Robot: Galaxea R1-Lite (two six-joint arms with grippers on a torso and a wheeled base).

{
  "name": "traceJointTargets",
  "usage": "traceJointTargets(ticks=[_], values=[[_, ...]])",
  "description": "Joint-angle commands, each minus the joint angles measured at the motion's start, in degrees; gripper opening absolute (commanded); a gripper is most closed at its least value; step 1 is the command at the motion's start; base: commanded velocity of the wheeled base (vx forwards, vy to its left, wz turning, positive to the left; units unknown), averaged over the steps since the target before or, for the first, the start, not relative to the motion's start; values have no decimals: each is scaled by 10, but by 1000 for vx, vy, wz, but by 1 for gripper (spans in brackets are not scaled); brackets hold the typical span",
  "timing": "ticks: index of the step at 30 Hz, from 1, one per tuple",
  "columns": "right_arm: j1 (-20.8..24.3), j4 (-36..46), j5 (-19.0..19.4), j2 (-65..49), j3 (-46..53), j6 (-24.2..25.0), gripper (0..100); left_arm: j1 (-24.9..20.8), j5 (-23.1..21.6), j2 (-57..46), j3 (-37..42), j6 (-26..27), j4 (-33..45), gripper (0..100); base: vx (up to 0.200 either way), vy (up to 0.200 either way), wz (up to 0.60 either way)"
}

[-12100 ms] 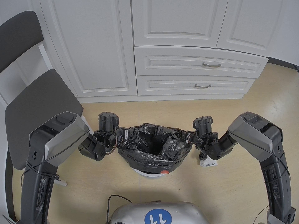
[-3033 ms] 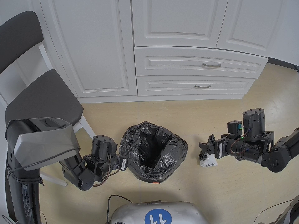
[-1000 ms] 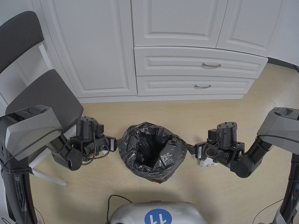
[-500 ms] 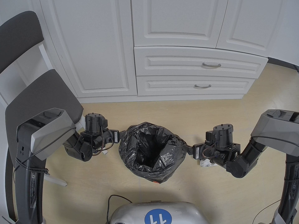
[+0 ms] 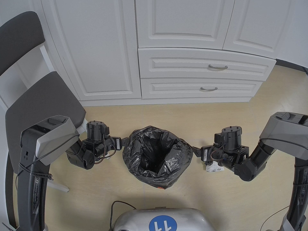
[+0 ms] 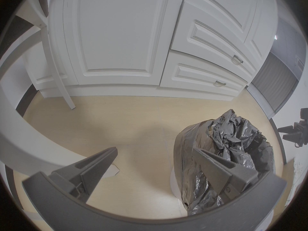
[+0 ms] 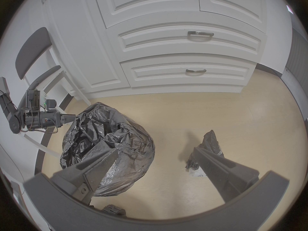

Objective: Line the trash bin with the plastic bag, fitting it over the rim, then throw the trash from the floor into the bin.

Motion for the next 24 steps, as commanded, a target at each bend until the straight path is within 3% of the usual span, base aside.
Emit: traceJointTargets(ticks=[1,24], values=[[-3,1,0,-7,-1,0,100,-1,-1,-18,12,0,-4,100,0,0,0],[-1,4,0,-12,9,-2,100,-33,0,-36,100,3,-58,100,0,0,0]])
